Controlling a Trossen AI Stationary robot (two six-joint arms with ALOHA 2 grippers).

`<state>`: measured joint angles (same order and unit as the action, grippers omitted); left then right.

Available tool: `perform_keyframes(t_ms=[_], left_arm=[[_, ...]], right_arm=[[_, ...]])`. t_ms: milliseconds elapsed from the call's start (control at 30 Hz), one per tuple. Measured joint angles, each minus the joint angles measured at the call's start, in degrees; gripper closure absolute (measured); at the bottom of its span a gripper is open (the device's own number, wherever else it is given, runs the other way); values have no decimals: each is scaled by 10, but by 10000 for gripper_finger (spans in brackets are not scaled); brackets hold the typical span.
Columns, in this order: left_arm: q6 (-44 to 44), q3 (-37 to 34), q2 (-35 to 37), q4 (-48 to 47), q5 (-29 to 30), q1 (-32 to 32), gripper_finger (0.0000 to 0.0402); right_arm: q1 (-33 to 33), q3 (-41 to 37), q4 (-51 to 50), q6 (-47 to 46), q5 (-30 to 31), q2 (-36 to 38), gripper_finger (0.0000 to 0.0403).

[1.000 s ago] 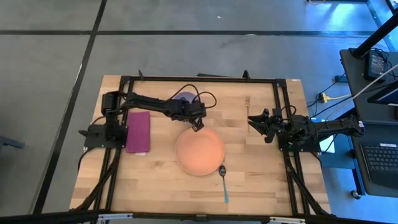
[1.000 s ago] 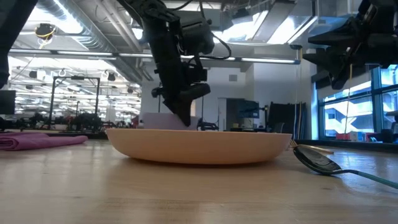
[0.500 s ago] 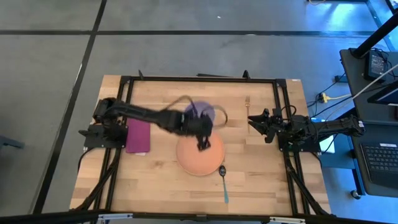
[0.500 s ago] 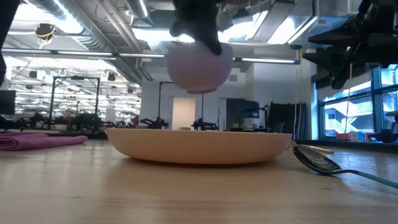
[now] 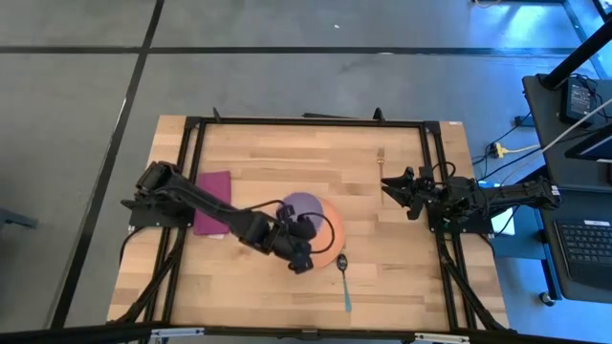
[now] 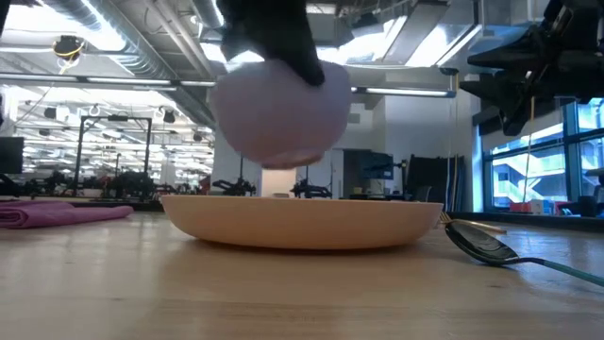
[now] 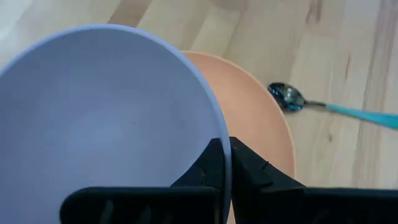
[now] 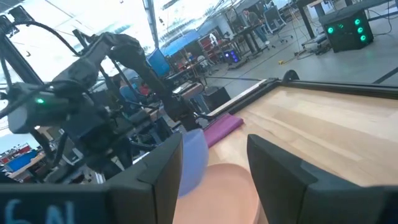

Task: Set table place
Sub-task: Put the violet bowl on the orange plate

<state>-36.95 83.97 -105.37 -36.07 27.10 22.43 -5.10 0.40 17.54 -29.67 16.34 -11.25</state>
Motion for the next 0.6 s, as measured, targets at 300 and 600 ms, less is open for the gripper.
perform_keyframes(t_ms=[300,600], left_arm=[[-1,-28,-61,62,-14,-5,400],[1,-21,-86,99,-38,-4,399]], right_arm=[[0,0,-7,1,-1,0,221],[0,0,-18,1,-4,0,221]])
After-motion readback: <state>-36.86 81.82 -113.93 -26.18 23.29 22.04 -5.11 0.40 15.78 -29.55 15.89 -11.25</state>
